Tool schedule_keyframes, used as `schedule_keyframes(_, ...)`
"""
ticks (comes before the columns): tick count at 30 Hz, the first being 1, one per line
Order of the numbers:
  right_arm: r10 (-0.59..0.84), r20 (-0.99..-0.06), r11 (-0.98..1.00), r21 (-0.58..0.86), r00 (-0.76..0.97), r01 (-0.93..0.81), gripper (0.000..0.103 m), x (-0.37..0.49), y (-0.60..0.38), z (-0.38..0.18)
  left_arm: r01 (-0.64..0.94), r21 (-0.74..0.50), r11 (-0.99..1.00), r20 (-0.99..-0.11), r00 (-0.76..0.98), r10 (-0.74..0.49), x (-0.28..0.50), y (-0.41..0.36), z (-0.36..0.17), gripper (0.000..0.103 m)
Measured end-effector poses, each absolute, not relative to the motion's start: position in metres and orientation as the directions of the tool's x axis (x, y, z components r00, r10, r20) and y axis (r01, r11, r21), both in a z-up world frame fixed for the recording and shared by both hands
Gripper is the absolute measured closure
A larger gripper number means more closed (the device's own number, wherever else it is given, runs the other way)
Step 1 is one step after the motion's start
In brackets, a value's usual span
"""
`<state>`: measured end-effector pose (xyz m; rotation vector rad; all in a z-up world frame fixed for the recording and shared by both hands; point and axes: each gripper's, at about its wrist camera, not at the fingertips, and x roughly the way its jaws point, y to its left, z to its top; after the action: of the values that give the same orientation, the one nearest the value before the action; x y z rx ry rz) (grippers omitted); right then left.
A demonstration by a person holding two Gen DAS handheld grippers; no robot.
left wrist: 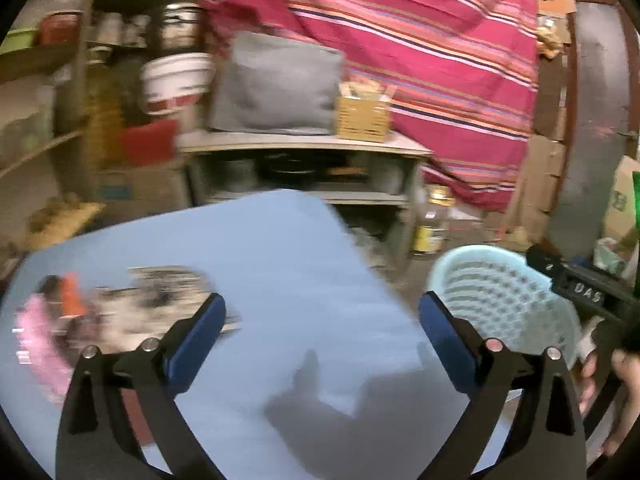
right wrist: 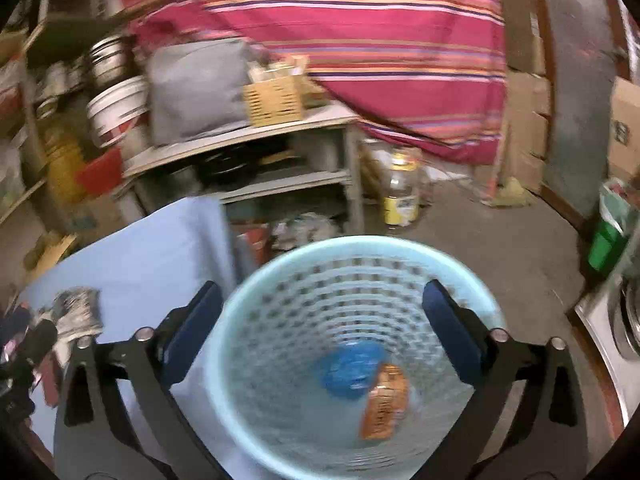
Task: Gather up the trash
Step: 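Grasp the pink wrapper with the left tool while the right tool grasps the brown scouring pad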
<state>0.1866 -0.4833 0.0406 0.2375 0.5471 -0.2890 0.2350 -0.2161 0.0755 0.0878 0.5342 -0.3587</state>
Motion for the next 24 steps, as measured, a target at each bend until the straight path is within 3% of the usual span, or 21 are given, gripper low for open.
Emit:
schedule_keyframes(11, -0.089, -0.567, 0.986, 0.067, 0.819, 0.154, 0.004, 0.226, -0.346, 0.029, 0.034, 0.036, 0.999, -0.569, 0.822, -0.007, 0.245, -0.032, 0.046, 0.007)
schedule_keyframes(18, -0.012, -0.608, 0.989, 0.108, 0.794, 0.098, 0.005, 0.243, -0.298, 0.017, -0.044, 0.044, 0.998, -0.613, 0.788, 0.061, 0.261, 0.017, 0.018, 0.007)
schedule_keyframes(24, 0.028, -0.636, 0.996, 0.081, 0.771, 0.031, 0.004, 0.250, -0.252, 0.005, -0.013, -0.015, 1.000, -0.622, 0.783, 0.001, 0.269, 0.031, 0.014, 0.011)
